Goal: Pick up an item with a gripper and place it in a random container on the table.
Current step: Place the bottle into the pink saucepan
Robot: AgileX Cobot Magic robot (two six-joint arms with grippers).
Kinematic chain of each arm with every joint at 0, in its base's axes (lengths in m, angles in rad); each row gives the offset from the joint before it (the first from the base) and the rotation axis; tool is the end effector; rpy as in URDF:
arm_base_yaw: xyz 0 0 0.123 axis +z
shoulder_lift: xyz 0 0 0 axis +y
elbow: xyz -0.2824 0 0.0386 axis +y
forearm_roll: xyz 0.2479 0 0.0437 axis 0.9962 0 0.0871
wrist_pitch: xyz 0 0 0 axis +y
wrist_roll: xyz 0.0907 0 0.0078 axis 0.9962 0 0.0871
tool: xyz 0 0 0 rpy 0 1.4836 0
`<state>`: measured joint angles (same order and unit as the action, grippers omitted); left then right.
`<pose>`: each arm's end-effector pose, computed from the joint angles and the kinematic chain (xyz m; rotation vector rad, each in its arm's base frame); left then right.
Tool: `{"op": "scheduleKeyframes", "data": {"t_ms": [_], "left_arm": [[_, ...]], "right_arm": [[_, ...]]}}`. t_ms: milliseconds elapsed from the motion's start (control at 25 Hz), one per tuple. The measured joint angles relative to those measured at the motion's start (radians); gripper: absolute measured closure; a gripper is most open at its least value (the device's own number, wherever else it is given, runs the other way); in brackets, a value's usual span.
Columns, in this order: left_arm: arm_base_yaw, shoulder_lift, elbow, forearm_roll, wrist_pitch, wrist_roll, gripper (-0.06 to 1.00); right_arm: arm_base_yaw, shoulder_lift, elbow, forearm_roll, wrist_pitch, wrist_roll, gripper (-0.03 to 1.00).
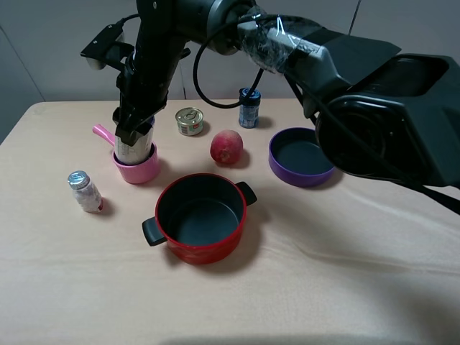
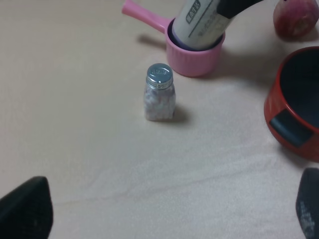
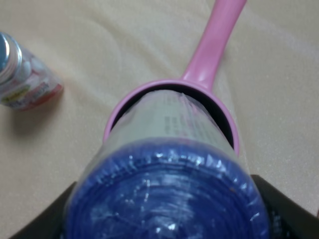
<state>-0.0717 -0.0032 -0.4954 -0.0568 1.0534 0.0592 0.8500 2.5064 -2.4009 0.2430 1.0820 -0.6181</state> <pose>-0.0049 -0.0042 0.2766 0.1356 2.0334 -0.0758 0.3435 0.4204 0.1980 -1.7294 2.0426 0.3971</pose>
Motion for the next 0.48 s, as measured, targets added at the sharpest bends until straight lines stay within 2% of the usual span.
{"op": "scheduleKeyframes", "data": {"t_ms": [480], "left_arm": [[0.0, 0.0, 0.0, 0.0, 0.0, 0.0, -0.05]], "right_arm": [[0.0, 0.0, 0.0, 0.0, 0.0, 0.0, 0.51]]}}
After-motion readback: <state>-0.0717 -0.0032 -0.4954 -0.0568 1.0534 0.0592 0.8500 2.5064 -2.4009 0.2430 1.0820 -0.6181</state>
